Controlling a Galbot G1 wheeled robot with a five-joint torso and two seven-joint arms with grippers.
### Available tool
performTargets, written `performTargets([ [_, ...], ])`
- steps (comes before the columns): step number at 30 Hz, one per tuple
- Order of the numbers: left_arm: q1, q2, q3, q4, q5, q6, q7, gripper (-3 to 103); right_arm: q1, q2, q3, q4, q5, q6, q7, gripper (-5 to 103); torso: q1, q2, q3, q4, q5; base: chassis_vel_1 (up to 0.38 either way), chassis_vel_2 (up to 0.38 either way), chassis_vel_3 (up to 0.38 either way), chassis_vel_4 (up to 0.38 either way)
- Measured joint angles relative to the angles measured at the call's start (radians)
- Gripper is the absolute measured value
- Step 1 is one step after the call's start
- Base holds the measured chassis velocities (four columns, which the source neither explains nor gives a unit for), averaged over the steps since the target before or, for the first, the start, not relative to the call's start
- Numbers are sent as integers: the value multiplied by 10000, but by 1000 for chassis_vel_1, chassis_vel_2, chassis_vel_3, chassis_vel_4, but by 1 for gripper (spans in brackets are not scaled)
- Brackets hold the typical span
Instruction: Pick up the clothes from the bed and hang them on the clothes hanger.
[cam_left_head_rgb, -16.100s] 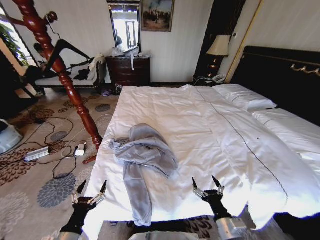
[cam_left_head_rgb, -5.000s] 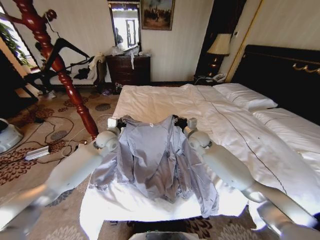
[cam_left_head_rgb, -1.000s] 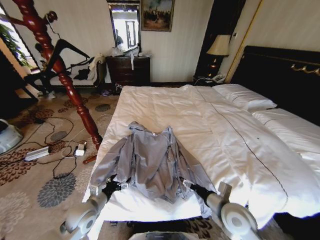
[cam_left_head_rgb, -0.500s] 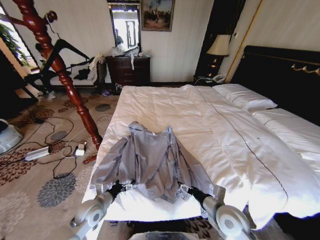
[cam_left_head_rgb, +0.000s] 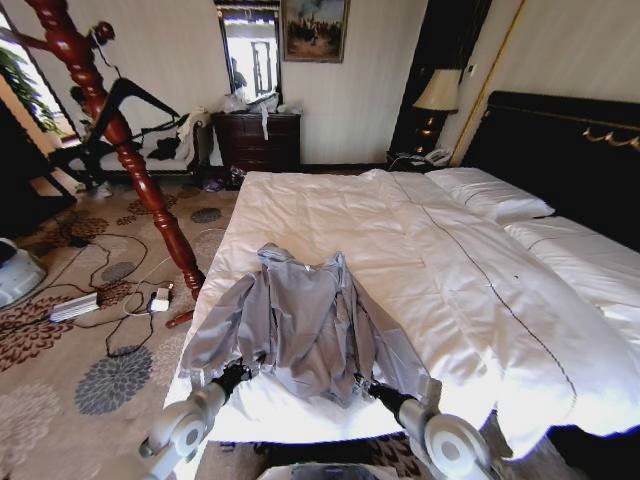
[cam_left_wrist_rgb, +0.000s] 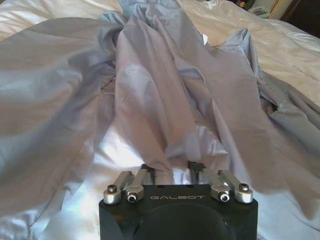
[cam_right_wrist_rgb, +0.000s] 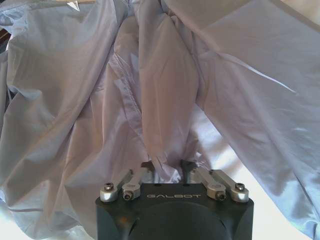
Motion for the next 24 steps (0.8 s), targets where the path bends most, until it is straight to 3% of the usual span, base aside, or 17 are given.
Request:
performTargets([
  [3,385,57,-155,-310,114,-29,-84,24,-17,-12,-37,47,50,25,65,15,0,0,0,1,0,0,0,0,0],
  [5,535,76,-211,-431,144,-35,-117,19,-31,-18,-47,92,92,26,93,15,0,0,0,1,1,0,0,0,0],
  [7,1015,91,-407,-768,226,-61,-251,8,-97,-39,-52,207,204,12,155,5,0,0,0,2,0,0,0,0,0],
  [9,1306,80,-533,-964,269,-79,-337,8,-138,-46,-46,268,281,-24,196,2,0,0,0,1,0,0,0,0,0],
  [11,2067,44,-815,-1439,366,-118,-532,2,-248,-59,12,450,513,-97,393,1,0,1,0,1,0,0,0,0,0],
  [14,3449,-25,-1530,-2265,608,-142,-683,1,-519,-255,170,753,719,-375,846,0,-1,0,-1,4,2,0,0,0,0],
  [19,4581,-217,-2466,-2987,746,-137,-783,1,-1091,-604,544,1126,912,-935,1344,0,-1,1,-1,1,1,0,0,0,0],
  [24,5958,-358,-3395,-3746,1104,65,-993,1,-1858,-1033,1092,1833,1489,-1904,2501,0,-1,0,-1,0,0,0,0,0,0],
])
